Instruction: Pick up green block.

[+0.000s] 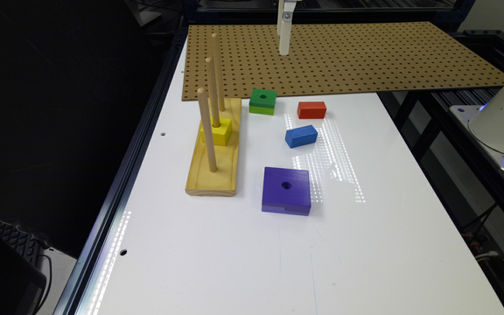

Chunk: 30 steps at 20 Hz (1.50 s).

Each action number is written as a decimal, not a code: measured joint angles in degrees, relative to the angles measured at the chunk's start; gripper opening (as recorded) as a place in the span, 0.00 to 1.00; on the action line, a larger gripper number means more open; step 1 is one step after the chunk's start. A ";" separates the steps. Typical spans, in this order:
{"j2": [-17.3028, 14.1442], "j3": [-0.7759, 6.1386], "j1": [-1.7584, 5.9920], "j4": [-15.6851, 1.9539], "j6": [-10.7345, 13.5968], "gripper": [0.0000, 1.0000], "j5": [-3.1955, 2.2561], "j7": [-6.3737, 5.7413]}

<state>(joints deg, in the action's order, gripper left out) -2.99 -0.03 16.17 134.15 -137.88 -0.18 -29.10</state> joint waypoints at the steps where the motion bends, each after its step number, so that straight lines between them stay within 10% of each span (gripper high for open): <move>1: 0.00 0.01 0.00 0.01 0.00 1.00 0.00 0.00; 15: 0.00 0.20 -0.01 0.08 0.00 1.00 0.00 -0.06; 20: 0.00 1.04 -0.05 0.13 0.01 1.00 0.08 -0.41; 21: -1.36 2.41 -0.08 0.70 -1.34 1.00 0.09 -1.30; 30: -3.07 2.93 -0.08 0.69 -2.87 1.00 0.11 -1.58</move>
<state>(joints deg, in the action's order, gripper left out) -6.07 2.89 16.09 134.83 -140.75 -0.08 -30.67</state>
